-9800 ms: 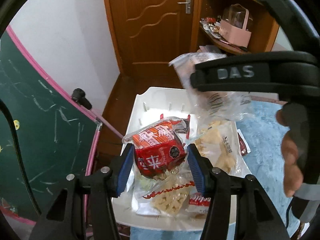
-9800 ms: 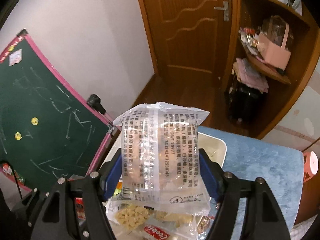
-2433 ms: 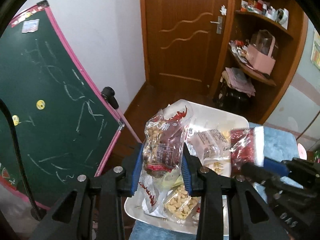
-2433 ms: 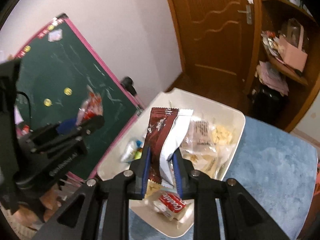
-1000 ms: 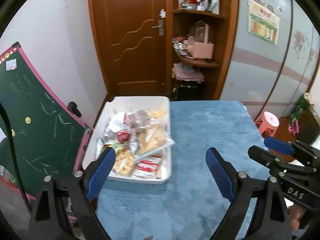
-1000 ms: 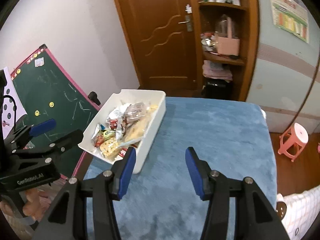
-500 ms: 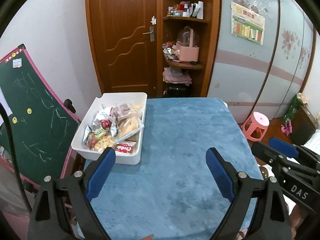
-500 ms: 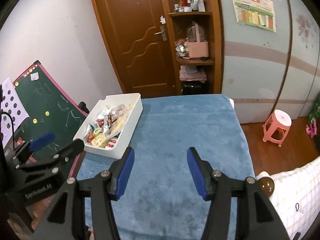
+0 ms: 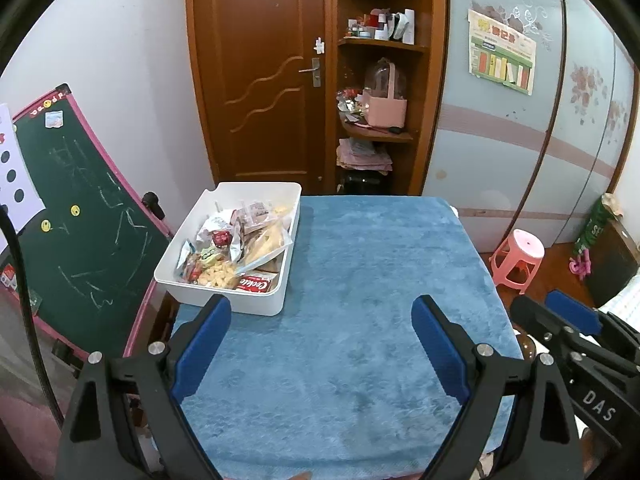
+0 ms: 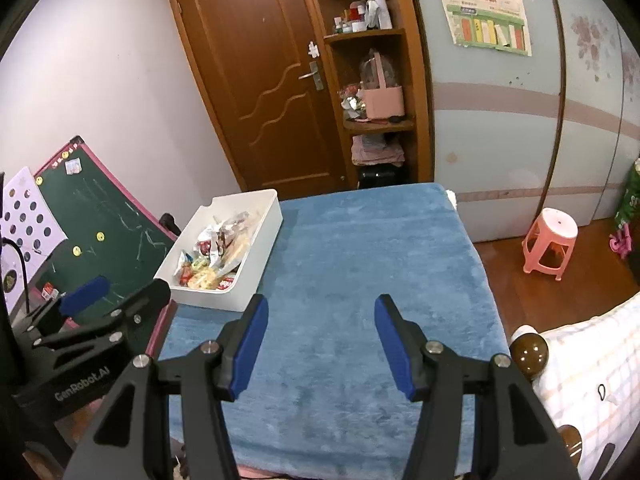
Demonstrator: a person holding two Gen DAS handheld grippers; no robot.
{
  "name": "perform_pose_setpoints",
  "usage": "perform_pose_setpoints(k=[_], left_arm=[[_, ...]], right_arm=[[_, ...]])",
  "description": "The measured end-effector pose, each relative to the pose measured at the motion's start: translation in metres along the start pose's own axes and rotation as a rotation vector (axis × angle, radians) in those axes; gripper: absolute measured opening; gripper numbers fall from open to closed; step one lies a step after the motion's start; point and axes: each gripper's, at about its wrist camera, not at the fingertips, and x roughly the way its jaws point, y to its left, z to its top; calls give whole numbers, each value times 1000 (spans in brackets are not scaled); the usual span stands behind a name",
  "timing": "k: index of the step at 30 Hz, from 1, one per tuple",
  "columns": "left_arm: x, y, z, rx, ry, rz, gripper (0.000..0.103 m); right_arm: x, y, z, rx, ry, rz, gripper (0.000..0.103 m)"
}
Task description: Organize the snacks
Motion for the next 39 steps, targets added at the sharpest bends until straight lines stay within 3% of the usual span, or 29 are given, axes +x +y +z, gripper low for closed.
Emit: perform_pose_setpoints(k=[12,21,39], left_arm=[[-1,0,-5,-4,14,12,91],[10,-2,-13,25,72,9,91],[12,0,-15,19,85,4,91]], right_arm=[[0,10,-7,-46,10,-31,57],[0,11,-12,-49,12,-45,59],[-1,13,-13,-53,12,-47,60]])
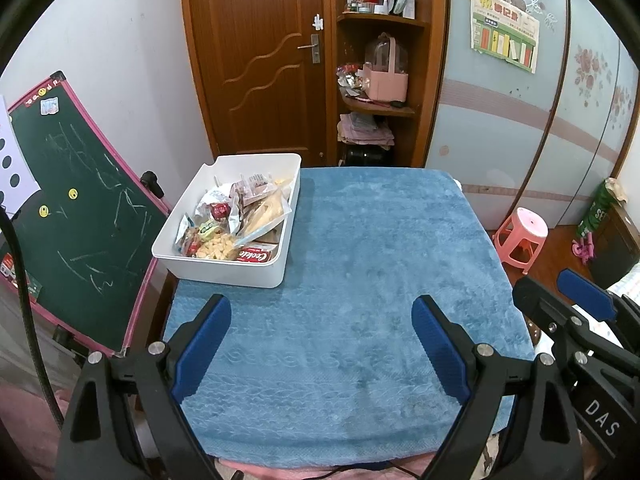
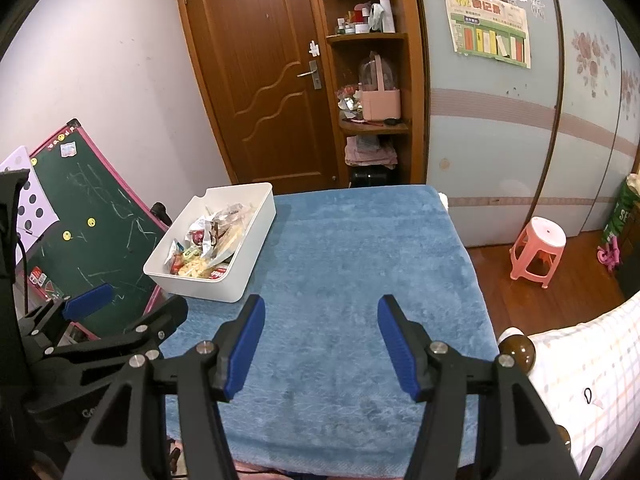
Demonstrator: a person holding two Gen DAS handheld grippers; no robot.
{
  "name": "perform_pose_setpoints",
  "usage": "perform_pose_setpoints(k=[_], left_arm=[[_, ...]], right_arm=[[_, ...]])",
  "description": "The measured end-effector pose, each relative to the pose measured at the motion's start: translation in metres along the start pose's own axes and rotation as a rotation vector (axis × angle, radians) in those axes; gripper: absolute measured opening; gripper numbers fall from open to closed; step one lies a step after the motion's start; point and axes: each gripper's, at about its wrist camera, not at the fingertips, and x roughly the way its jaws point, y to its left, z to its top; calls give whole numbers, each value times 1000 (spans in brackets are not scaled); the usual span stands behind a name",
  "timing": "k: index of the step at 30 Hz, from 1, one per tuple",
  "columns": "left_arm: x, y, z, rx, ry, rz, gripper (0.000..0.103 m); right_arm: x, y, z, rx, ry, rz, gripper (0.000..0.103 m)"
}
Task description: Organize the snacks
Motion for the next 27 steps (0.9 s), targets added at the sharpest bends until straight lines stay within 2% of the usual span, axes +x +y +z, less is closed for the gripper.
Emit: perform_pose_setpoints(k=[27], left_arm=[[3,0,-3,-3,11,-4,91]], right_arm=[[9,-6,-4,18,34,4,60]])
